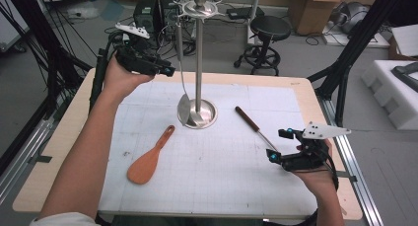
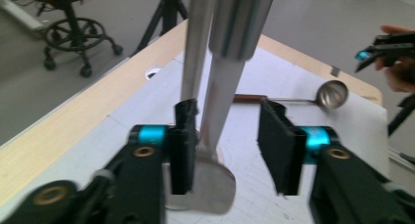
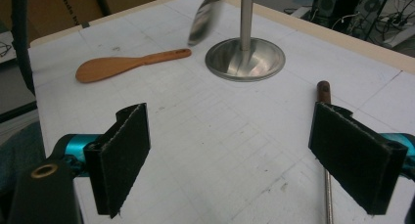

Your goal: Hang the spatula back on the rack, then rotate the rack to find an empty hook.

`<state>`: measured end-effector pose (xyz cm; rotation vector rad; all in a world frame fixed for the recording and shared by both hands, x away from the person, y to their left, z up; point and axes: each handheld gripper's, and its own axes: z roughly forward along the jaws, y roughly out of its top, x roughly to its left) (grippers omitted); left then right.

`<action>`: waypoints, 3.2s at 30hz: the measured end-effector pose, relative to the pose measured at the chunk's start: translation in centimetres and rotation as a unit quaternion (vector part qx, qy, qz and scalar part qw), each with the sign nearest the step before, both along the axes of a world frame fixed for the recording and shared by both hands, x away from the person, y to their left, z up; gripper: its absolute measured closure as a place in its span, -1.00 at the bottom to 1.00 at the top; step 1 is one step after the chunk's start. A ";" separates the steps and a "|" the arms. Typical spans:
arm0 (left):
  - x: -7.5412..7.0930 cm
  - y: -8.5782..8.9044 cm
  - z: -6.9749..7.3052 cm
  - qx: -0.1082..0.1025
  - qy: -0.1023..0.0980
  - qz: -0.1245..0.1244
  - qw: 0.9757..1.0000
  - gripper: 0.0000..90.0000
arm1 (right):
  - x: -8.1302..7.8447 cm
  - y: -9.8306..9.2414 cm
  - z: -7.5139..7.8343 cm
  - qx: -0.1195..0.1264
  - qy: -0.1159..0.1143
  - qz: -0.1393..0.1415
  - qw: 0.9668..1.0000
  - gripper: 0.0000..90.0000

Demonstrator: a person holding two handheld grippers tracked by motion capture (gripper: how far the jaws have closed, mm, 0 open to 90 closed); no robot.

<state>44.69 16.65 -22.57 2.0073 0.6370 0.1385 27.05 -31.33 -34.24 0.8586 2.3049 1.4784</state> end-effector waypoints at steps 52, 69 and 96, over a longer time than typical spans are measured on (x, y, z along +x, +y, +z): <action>-10.2 2.7 -10.0 -0.043 -0.047 -0.087 0.994 -0.87 | 0.2 1.1 -0.1 -0.009 0.005 0.010 1.000 -0.68; -12.8 3.8 -12.0 -0.072 -0.072 -0.083 0.991 -0.96 | 0.4 1.3 -0.5 -0.015 0.012 0.010 1.000 -0.68; -13.2 3.7 -11.2 -0.088 -0.084 -0.082 0.989 -0.96 | 0.1 1.3 -0.5 -0.014 0.016 0.008 1.000 -0.68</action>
